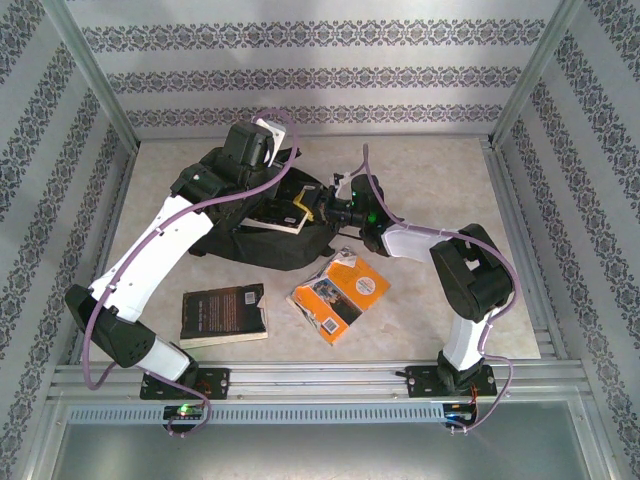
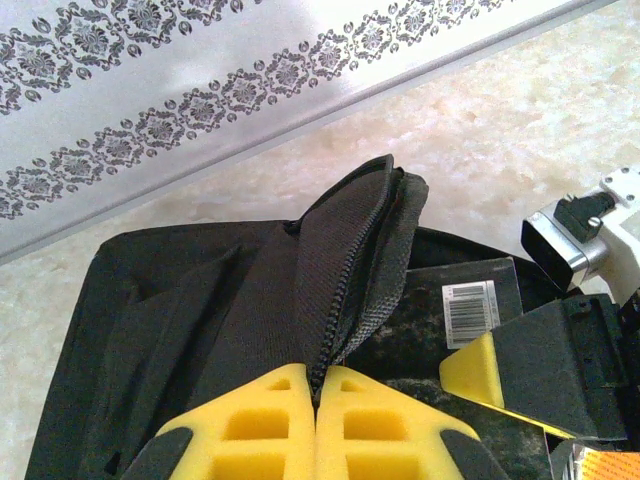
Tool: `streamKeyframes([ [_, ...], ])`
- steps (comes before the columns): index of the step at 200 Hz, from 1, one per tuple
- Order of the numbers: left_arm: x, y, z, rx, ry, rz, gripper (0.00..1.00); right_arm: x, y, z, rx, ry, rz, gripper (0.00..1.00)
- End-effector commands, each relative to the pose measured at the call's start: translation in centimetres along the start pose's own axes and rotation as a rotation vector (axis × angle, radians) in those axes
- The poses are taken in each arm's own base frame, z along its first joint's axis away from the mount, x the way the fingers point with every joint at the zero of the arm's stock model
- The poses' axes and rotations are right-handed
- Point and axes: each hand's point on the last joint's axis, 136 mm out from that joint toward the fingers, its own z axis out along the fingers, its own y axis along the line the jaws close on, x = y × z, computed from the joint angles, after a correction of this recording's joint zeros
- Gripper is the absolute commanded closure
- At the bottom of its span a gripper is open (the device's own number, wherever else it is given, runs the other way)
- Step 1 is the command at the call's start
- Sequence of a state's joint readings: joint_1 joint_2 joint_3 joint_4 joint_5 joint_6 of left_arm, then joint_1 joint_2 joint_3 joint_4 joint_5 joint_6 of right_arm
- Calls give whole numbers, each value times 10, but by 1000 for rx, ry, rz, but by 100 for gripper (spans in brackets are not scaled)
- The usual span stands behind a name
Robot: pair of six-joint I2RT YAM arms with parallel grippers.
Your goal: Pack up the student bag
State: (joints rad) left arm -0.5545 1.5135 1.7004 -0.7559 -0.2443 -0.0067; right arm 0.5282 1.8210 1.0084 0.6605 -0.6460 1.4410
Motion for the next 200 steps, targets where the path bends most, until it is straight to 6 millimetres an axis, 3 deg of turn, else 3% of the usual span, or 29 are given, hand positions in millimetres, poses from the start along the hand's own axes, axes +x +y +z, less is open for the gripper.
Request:
streamKeyframes([
  [1, -55, 15, -42, -24, -225, -56, 100, 8, 7, -8, 0, 5, -93, 100],
  [36, -56, 18, -43, -41, -227, -49, 100, 6, -9, -14, 73, 0, -116, 100],
  [79, -57, 17, -44, -32, -233, -56, 100, 2, -9, -21, 100, -11, -152, 100],
  [90, -56, 15, -42, -21, -229, -59, 100, 2, -3, -19, 69, -4, -146, 100],
  [122, -49, 5, -34, 23, -204, -57, 100, 8, 48, -9, -141, 37, -153, 100],
  [139, -46, 2, -31, 35, -194, -54, 100, 9, 66, -8, -196, 40, -147, 100],
  [176, -43, -2, -28, 50, -183, -54, 100, 12, 78, -1, -213, 45, -147, 100],
  [200, -46, -5, -29, 68, -192, -62, 100, 9, 73, 18, -184, 34, -134, 100],
])
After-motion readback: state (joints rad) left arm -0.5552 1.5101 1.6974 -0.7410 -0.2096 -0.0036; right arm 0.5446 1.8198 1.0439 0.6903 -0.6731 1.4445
